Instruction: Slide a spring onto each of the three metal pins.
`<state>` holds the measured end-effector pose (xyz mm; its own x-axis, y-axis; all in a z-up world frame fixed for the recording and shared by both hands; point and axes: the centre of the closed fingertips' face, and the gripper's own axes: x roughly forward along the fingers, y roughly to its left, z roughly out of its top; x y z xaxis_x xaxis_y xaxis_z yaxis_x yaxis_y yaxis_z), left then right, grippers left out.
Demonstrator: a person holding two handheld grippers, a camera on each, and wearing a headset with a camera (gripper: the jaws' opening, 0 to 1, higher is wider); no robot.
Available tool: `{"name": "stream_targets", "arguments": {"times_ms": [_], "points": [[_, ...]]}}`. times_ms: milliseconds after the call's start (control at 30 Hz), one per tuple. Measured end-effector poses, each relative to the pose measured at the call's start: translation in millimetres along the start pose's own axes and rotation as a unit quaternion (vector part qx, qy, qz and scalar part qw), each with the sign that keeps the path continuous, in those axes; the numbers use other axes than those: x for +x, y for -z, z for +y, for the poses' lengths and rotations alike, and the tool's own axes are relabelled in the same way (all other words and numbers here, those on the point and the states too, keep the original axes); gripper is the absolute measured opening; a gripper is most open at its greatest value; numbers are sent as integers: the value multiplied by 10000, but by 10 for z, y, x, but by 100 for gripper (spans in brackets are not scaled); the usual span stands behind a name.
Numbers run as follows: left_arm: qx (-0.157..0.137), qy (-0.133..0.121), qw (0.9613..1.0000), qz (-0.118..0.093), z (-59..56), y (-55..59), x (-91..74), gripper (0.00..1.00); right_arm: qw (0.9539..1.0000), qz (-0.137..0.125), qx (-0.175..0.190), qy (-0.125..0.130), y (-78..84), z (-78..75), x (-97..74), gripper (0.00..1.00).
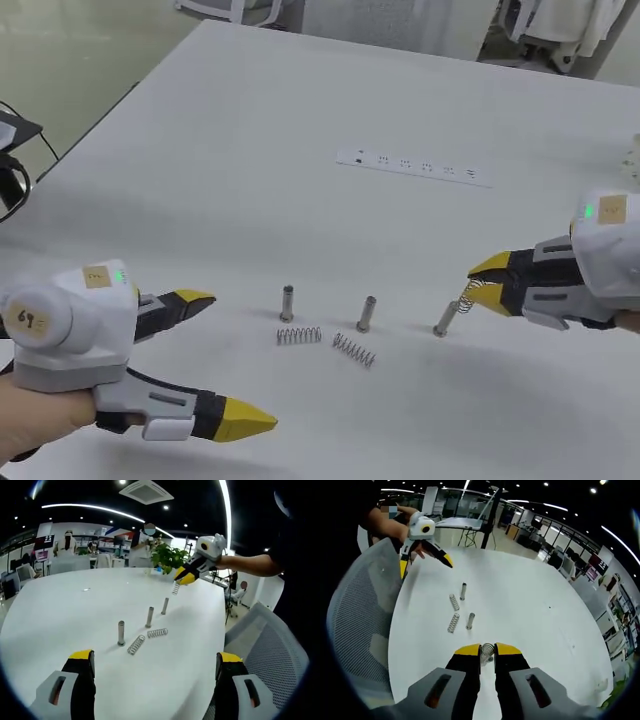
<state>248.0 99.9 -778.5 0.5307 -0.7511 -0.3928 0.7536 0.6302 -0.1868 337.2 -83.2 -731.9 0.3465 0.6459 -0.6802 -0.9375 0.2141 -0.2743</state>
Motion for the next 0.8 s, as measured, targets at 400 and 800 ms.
{"name": "stream_targets", "arguments": {"times_ms": [400, 800], "points": [[17, -25, 10000, -45, 22, -48, 1, 98, 9994, 48, 319, 101, 7, -201, 11, 7], [1, -49, 10000, -33, 35, -47, -14, 98, 9985, 153, 530, 20, 106, -222, 92, 7]]}}
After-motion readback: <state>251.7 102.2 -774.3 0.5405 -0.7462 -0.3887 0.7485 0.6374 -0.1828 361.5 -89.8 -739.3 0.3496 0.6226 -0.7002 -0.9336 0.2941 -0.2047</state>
